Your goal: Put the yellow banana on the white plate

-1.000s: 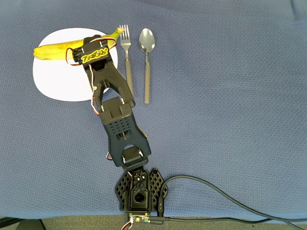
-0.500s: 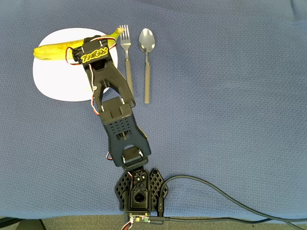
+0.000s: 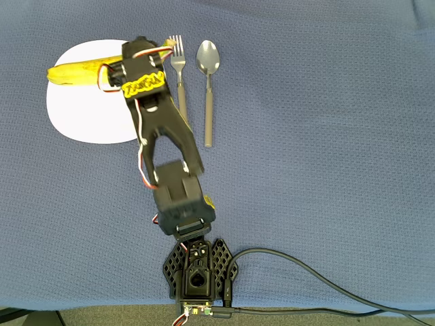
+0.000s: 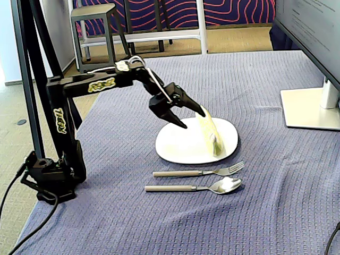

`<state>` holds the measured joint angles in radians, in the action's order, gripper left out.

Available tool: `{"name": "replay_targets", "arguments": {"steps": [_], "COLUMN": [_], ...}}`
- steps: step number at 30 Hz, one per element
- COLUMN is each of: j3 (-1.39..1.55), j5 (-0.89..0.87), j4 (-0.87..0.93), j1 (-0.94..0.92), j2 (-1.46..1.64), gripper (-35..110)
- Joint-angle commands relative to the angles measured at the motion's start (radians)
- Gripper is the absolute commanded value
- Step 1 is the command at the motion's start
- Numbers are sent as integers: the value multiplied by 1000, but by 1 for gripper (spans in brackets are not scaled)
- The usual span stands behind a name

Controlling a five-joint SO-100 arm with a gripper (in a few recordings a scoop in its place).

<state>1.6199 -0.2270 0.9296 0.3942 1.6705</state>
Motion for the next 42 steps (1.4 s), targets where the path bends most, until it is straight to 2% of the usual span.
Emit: {"name": "replay_targets", "arguments": {"steps": [1, 4, 14, 22, 31, 42], "j3": [144, 284, 732, 988, 1209, 1255], "j5": [78, 135, 278, 239, 345, 357], "j4": [-6, -25, -104, -167, -38, 121], "j1": [-51, -91, -202, -319, -400, -382], "j2": [230, 347, 709, 959, 1206, 1384], "gripper": [14, 1, 0, 0, 2, 0]}}
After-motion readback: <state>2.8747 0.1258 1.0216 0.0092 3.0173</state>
